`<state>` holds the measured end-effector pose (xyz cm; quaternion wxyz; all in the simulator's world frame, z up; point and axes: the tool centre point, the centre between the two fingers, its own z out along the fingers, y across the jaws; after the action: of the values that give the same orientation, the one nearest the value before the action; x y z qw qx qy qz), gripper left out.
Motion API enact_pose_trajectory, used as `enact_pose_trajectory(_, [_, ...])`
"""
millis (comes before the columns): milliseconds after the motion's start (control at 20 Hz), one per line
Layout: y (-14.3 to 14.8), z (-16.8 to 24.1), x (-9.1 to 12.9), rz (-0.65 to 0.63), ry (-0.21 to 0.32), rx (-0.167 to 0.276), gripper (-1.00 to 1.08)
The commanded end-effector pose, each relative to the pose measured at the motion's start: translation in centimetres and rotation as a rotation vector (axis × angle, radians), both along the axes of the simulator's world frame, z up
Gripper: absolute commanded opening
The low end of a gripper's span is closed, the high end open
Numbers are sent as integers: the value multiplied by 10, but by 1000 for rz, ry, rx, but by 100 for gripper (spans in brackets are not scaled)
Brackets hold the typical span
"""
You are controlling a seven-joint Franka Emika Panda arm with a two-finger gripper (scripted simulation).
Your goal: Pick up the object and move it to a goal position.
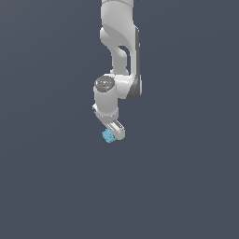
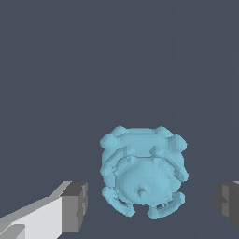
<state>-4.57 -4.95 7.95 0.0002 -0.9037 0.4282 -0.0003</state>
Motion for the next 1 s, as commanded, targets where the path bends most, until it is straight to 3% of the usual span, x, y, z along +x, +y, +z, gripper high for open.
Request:
enact_pose_trajectory(0, [0, -11, -1, -1, 1, 0, 100])
enact_pose_trajectory(500, [0, -40, -1, -4, 1, 0, 100])
enact_pose_trajectory(550, [0, -40, -1, -4, 1, 0, -100])
enact_pose_trajectory(950, [0, -40, -1, -4, 1, 0, -100])
